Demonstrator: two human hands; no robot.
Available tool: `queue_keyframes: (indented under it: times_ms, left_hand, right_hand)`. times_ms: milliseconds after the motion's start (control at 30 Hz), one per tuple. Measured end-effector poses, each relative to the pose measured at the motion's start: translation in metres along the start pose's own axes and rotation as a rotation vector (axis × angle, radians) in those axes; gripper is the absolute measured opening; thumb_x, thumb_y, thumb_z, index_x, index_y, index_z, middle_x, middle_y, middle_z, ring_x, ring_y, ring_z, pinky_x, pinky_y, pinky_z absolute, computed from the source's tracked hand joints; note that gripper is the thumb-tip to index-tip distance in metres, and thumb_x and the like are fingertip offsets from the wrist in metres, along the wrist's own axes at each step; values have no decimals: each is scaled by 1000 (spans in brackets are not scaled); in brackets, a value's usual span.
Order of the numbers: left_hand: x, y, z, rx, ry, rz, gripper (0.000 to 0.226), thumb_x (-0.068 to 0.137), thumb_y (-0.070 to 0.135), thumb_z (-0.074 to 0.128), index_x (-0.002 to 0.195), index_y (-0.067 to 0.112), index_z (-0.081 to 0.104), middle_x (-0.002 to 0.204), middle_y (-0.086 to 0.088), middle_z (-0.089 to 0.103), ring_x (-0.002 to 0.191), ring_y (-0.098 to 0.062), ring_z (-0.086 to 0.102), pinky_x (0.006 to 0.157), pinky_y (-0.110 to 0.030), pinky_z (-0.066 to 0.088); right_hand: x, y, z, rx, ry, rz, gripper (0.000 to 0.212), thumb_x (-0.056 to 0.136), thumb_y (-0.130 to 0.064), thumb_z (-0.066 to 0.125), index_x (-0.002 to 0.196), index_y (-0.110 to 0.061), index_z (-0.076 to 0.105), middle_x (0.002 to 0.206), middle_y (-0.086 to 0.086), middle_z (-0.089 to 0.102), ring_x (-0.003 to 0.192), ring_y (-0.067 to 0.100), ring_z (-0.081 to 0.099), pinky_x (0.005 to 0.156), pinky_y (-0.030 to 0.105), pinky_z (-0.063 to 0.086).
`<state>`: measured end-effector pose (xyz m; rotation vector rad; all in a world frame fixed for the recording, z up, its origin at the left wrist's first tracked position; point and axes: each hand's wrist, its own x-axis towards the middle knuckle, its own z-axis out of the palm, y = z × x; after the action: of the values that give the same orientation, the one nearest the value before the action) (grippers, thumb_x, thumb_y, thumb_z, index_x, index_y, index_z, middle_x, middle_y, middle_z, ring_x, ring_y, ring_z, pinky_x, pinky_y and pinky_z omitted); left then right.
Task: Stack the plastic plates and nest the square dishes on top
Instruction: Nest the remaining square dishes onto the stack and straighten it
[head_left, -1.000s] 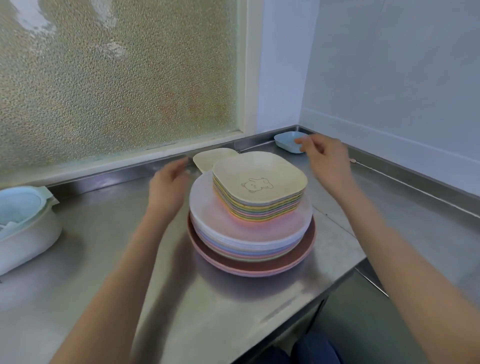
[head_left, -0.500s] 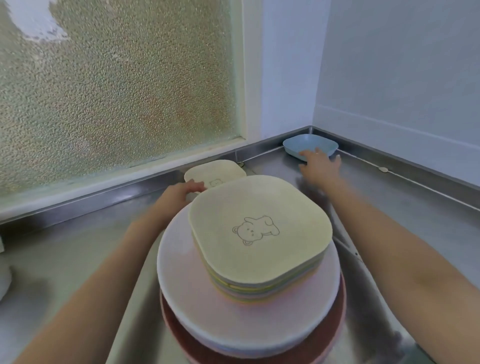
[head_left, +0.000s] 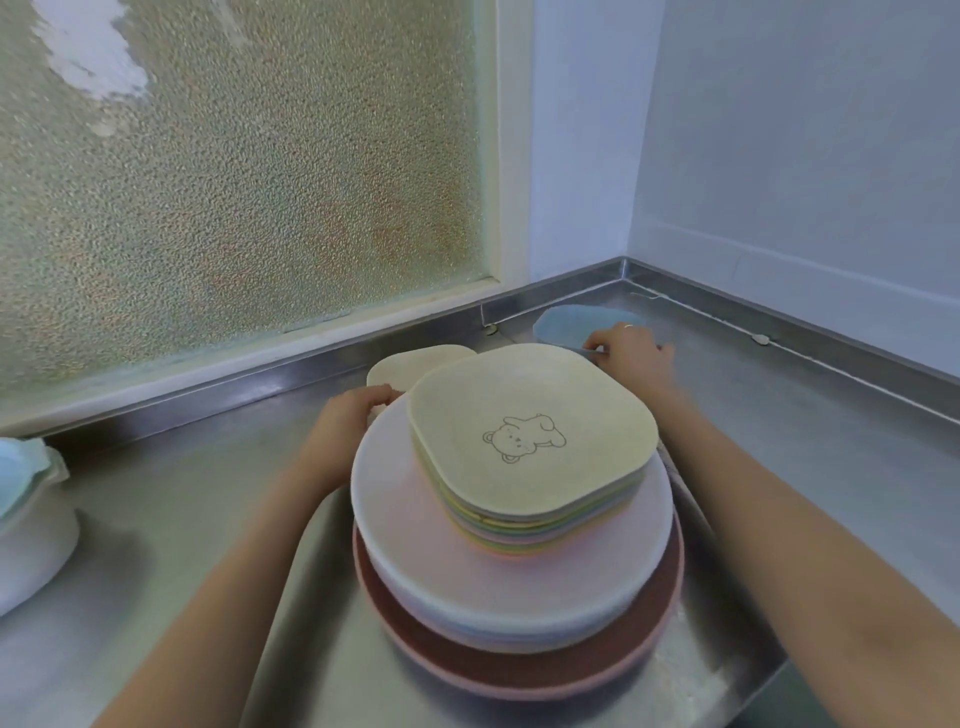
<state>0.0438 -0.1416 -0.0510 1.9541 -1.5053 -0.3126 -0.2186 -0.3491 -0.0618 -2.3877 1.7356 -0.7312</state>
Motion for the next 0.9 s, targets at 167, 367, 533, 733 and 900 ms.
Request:
queue_keyframes:
  times_ms: [167,367,533,733,900]
  left_hand:
    - [-32,4,-10,-159,5,57,26,81,13,67,106,21,70,116,1,69,112,-16,60,94,-39,49]
    - [-77,35,-9,-759,193,-123,27,95,5,44,107,13,67,102,-4,70,96,-19,62,89,-32,48]
    - [-105,53,4,-1003,214,-163,28,93,26,49,117,19,61,125,-1,62,117,-15,56,107,-36,39]
    - [-114,61,13,-996,277,-108,34,98,22,42,130,20,51,136,2,52,126,-13,47,112,-35,31]
    - [-116,64,19,-897,307,-45,37,99,24,41,135,18,47,136,6,49,127,-9,44,111,-29,29]
  right_hand:
    - [-25,-18,-34,205,112,-104,17,87,-9,57,95,-10,72,99,17,59,94,34,54,69,31,36]
    - [-78,-51,-107,510,360,-310,17,81,4,60,93,-1,72,83,12,57,79,15,46,62,11,29]
    - [-138,-63,-152,594,295,-478,16,83,0,61,93,-6,71,87,-1,55,81,6,50,75,4,36]
    - [-192,-58,-162,488,149,-611,15,81,-13,61,88,-11,74,85,-5,56,84,6,51,78,11,37]
    - [-198,-45,-153,352,77,-616,17,81,-17,57,87,-10,72,87,-4,59,83,5,50,76,16,36]
